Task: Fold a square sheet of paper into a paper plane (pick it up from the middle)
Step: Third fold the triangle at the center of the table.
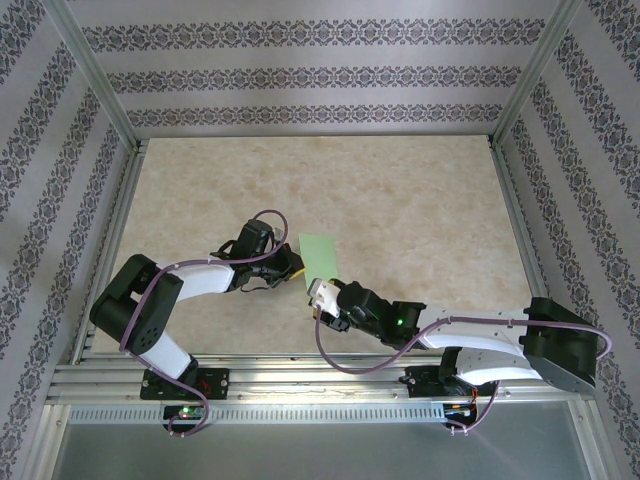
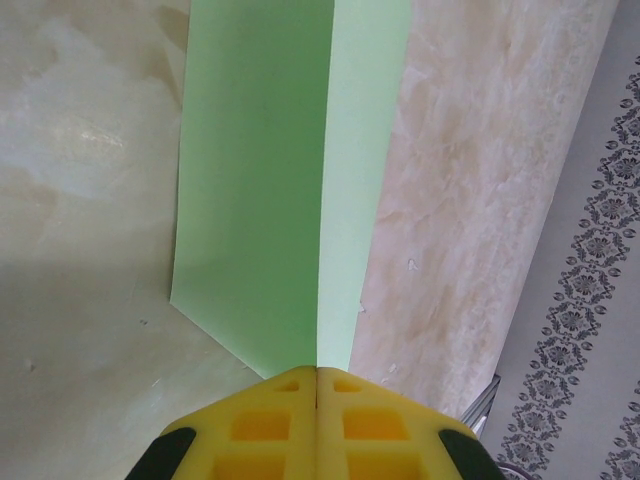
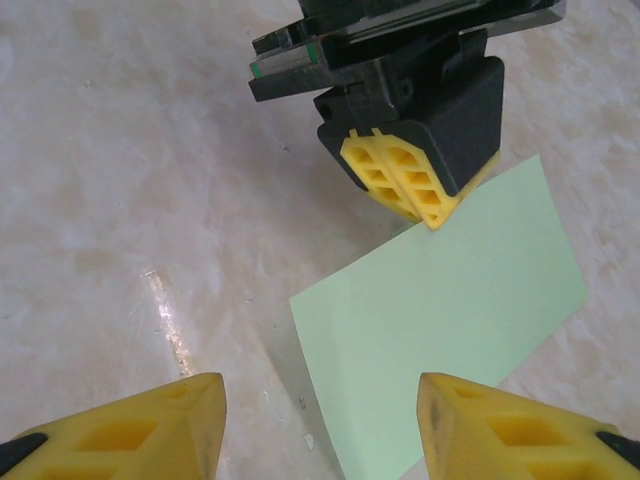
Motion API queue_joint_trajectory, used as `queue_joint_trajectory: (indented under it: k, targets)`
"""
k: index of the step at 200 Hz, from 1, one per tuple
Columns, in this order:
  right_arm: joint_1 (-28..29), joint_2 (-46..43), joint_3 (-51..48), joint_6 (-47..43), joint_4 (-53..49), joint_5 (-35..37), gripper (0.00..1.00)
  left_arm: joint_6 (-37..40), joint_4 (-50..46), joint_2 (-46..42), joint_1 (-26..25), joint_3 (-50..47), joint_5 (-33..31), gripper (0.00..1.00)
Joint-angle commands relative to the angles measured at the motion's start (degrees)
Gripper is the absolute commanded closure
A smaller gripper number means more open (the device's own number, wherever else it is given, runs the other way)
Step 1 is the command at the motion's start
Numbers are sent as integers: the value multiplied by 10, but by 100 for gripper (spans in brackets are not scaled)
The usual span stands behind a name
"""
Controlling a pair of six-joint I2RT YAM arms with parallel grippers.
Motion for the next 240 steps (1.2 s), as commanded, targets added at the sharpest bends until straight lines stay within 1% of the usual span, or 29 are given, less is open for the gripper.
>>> queue_joint_trajectory:
  k: [1,22,39,53,81,112,189,240]
  targets:
    - [9,10,-14,-8,28,7,46,5,-6,-8,6,-1,3,100]
    - [17,32,-11,-16,44,7,45,4,-7,-5,5,0,6,100]
    - [23,59,-4,-20,53,25,44,4,-5,-3,6,1,8,100]
    - [31,80,2,-23,61,58,45,4,-4,-1,6,2,10,100]
    - [37,94,4,-11,73,69,45,6,3,-3,6,0,8,100]
    - [38,93,5,-2,60,58,46,-2,23,-7,6,-8,1,100]
    - [42,91,10,-17,43,59,46,-2,16,-17,6,-17,1,100]
    - [44,87,5,-21,48,39,46,-9,24,-15,6,-20,0,100]
